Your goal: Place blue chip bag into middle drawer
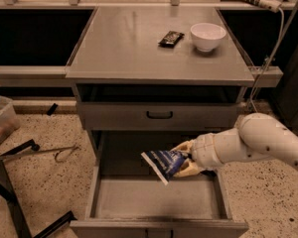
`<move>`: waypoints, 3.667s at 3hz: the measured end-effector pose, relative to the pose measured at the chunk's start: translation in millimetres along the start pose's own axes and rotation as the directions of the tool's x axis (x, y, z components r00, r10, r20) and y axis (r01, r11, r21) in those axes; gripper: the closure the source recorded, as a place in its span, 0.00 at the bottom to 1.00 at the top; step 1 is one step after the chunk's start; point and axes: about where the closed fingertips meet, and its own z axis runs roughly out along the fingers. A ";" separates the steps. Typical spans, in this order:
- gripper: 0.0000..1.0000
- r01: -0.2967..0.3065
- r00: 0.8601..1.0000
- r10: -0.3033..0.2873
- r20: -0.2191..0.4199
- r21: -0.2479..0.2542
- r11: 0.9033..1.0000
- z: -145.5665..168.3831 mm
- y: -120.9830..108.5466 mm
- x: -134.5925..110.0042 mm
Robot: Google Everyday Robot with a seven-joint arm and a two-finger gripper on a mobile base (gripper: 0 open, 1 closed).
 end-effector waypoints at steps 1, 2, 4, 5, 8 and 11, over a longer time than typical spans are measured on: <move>1.00 0.017 1.000 -0.017 0.000 0.051 0.999 53.9 -4.2 35.6; 1.00 -0.034 0.999 0.029 0.030 0.155 0.987 99.9 -12.4 73.6; 1.00 -0.041 0.998 0.033 0.053 0.147 0.988 125.7 -5.8 86.1; 1.00 -0.039 0.997 0.028 0.076 0.144 0.989 172.0 -10.6 107.1; 1.00 -0.065 0.995 0.055 0.083 0.122 0.990 228.0 1.1 155.7; 0.35 -0.065 0.995 0.055 0.083 0.122 0.990 228.1 1.2 155.8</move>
Offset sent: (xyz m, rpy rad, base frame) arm 0.0668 0.0262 -0.1698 0.1140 -0.1199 -0.2180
